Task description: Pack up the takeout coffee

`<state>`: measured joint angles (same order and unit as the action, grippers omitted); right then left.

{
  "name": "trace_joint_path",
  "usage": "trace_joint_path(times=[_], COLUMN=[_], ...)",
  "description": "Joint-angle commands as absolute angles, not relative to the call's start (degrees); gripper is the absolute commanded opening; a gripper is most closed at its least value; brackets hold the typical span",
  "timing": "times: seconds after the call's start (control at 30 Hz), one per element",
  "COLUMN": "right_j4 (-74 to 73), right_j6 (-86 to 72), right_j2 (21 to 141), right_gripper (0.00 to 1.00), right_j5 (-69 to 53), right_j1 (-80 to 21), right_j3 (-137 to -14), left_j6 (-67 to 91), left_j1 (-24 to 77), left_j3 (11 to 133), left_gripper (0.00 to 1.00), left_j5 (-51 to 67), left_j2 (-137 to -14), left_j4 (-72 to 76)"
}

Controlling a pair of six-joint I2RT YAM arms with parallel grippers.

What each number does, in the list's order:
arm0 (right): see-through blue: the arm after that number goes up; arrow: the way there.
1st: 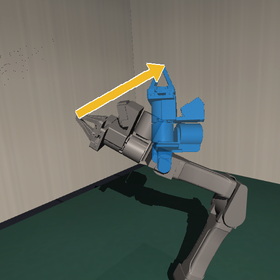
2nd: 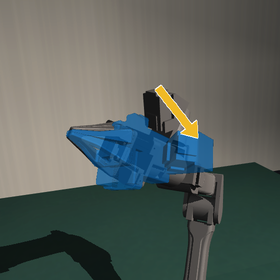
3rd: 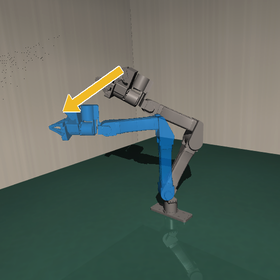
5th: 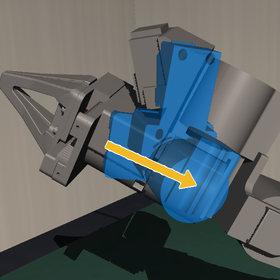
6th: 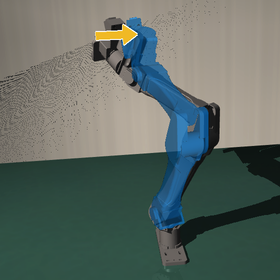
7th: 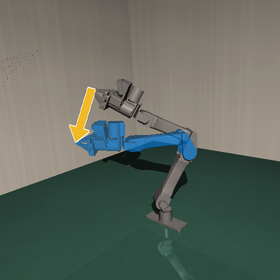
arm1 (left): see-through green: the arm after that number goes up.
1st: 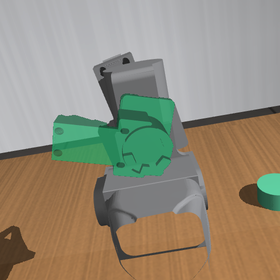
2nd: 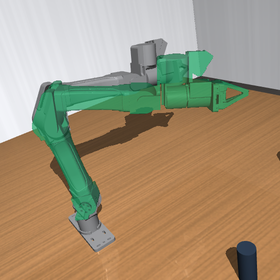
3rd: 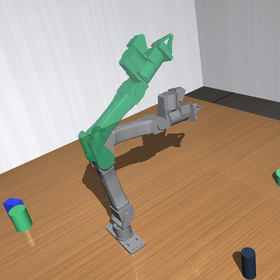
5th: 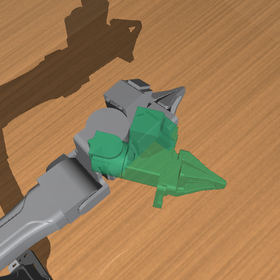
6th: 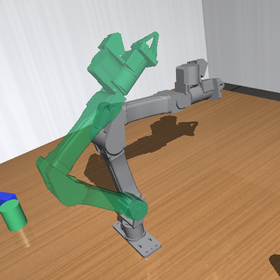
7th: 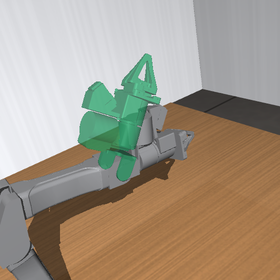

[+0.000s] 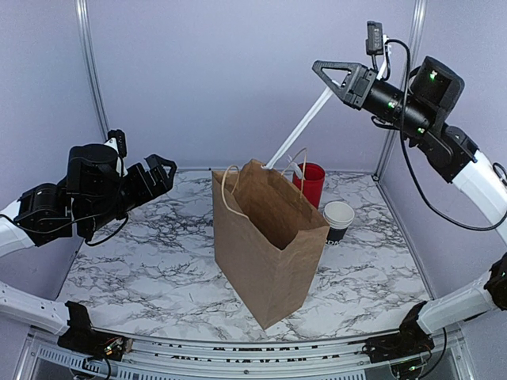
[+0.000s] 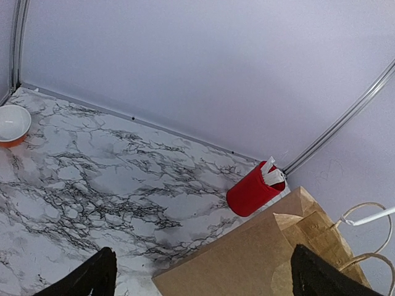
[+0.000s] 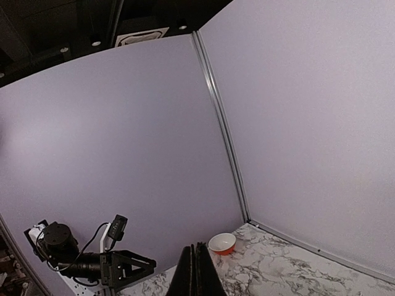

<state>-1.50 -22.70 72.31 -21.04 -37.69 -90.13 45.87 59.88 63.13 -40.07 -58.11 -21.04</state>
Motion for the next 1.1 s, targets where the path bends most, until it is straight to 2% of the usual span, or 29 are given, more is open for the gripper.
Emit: trace_joint_path(times=[0.0,0.17,0.4,0.57,0.63,0.73,0.83,0.9,1.07], right_j4=[-4.88,-7.78,-10.54,-11.33,-12.35,-15.13,-18.76,-20.0,-20.04], right_j6=[-21.15,-18.8,-17.5,-17.13,-16.24,-14.14,-11.86,-11.22,-12.98], right_j2=[72.1,74.44,75.81,76.37,76.49,76.64,76.37,75.58,70.46], right_gripper=[0.0,0.0,0.28,0.44,0.54,0.78,0.96,1.0,1.0], right_j5=[-21.14,-18.59,-16.02,-15.33,-14.09,-9.52,-3.31,0.44,1.5], right_j1=[-42.0,-46.08,-47.09,-47.1,-47.09,-47.08,-46.6,-45.79,-38.21], right_j3=[-89.59,-89.99,-90.64,-91.39,-91.93,-93.02,-93.72,-93.16,-87.58], left_j6=[45.7,45.7,45.79,45.92,46.05,45.93,45.39,44.98,44.03], left_j1=[59.46,59.48,59.41,59.25,59.14,58.99,58.52,57.84,55.56], left_j3=[62.67,62.75,62.06,61.34,60.81,60.22,59.95,59.86,59.6], left_gripper=[0.99,0.99,0.99,0.99,0.99,0.99,0.99,0.99,0.99], left_j5=[-39.55,-39.31,-39.43,-39.43,-39.44,-39.32,-39.0,-38.52,-36.87], left_j2=[-58.61,-58.89,-58.11,-57.77,-57.58,-57.32,-57.12,-57.04,-56.48], left_j4=[-19.7,-19.52,-19.56,-19.21,-19.02,-18.82,-18.87,-18.83,-18.81])
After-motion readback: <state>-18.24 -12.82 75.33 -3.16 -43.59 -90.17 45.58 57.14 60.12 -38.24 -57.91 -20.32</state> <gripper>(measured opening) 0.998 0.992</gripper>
